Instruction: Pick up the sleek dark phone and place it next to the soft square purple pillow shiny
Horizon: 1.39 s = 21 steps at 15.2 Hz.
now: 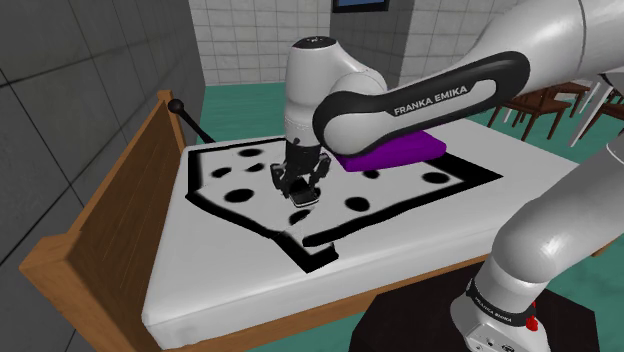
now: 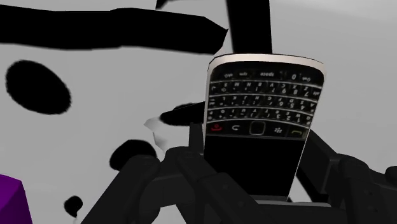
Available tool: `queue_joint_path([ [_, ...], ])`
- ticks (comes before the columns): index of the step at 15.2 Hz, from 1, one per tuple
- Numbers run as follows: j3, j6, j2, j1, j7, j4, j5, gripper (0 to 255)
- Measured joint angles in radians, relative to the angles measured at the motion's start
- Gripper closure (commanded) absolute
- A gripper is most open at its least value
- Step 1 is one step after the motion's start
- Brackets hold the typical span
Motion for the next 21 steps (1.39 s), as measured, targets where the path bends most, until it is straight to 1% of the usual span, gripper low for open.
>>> queue_joint_path([
  [13, -0.026, -0.169, -0.025, -0.001, -0.031, 0.149, 0.012, 255],
  [15, -0.059, -0.167, -0.061, 0.0, -0.071, 0.115, 0.03, 255],
  [21, -0.194, -0.167, -0.182, -0.004, -0.234, 0.002, 0.068, 255],
])
